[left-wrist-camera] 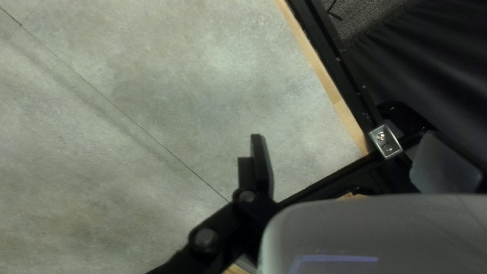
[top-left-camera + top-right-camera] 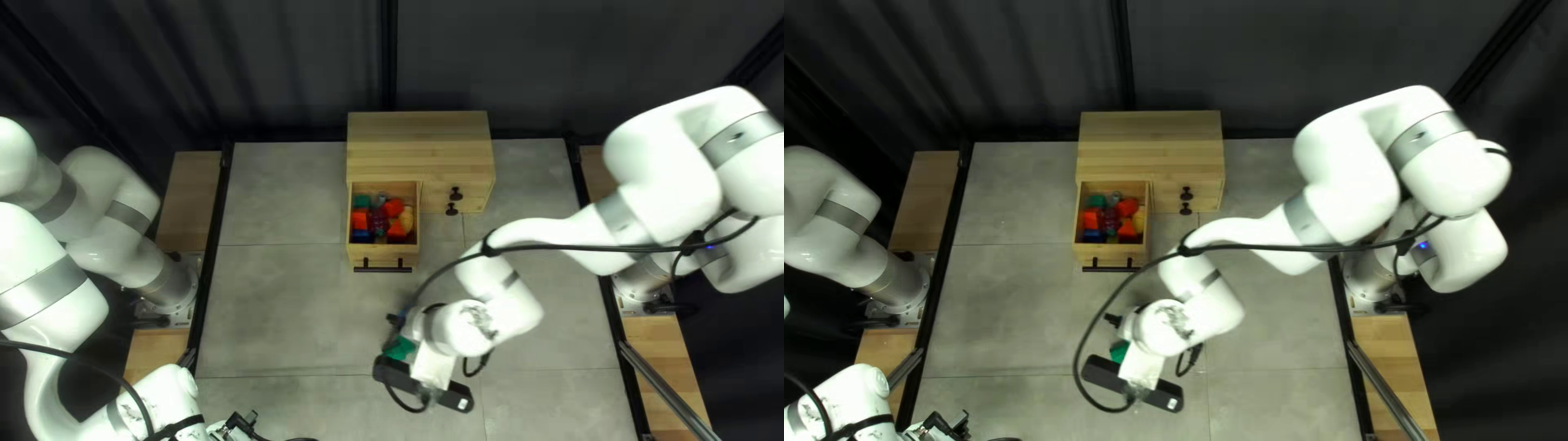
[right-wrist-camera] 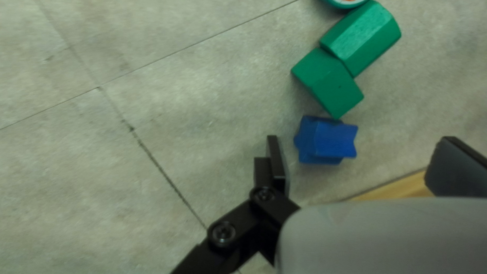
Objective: Open drawers and place objects into drawer and close
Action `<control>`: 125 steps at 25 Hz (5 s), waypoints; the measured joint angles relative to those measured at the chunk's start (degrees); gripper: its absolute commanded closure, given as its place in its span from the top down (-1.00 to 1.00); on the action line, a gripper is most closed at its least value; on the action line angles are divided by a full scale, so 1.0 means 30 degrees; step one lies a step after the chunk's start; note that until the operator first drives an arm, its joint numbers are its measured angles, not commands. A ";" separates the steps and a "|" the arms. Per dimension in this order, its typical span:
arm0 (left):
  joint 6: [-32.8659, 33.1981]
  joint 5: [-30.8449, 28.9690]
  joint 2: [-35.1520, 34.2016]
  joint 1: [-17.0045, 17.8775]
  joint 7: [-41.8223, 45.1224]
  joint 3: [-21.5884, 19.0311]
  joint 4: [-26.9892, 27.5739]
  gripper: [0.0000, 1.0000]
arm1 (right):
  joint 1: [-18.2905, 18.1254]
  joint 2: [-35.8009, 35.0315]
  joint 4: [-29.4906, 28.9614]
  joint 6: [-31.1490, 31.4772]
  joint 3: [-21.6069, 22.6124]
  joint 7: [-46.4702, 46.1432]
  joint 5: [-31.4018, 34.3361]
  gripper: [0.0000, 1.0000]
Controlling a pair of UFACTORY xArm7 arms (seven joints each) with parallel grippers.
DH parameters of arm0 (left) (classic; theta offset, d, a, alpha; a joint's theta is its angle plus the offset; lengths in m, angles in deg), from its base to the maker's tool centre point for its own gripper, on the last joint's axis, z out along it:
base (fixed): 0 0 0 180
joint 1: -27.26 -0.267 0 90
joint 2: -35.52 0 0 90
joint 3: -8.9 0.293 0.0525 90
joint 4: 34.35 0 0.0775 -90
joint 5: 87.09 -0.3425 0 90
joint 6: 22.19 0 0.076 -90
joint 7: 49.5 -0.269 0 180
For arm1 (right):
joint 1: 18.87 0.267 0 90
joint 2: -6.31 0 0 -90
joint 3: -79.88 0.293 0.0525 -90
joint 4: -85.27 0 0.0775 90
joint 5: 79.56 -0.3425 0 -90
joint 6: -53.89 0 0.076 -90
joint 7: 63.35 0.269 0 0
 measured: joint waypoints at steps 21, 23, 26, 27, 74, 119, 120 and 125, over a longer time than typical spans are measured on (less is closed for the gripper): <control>0.0000 0.0000 0.0000 0.0000 0.0000 0.0000 0.0000 1.00 | -0.0365 -0.3553 -0.4115 0.3713 -0.0168 -0.0806 -0.0881 1.00; 0.0000 0.0000 0.0000 0.0000 0.0000 0.0000 0.0000 1.00 | -0.0257 -0.3785 -0.4534 0.4293 -0.0234 -0.0724 -0.0839 1.00; 0.0000 0.0000 0.0000 0.0000 0.0000 0.0000 0.0000 1.00 | -0.0132 -0.4003 -0.4976 0.4944 -0.0333 -0.0582 -0.0778 1.00; 0.0000 0.0000 0.0000 0.0000 0.0000 0.0000 0.0000 1.00 | -0.0102 -0.4070 -0.5103 0.5137 -0.0364 -0.0543 -0.0762 1.00; 0.0000 0.0000 0.0000 0.0000 0.0000 0.0000 0.0000 1.00 | 0.0514 0.2690 -0.5679 1.4005 -0.1126 0.0939 -0.0403 -0.94; 0.0000 0.0000 0.0000 0.0000 0.0000 0.0000 0.0000 1.00 | 0.1885 0.4336 0.2440 0.2669 0.0258 1.2678 -0.2274 1.00; 0.0000 0.0000 0.0000 0.0000 0.0000 0.0000 0.0000 1.00 | 0.1872 0.3937 0.2325 0.2323 0.0198 1.3209 -0.2491 1.00; 0.0000 0.0000 0.0000 0.0000 0.0000 0.0000 0.0000 1.00 | 0.1607 0.2461 0.1678 0.0978 -0.0046 1.4349 -0.3256 1.00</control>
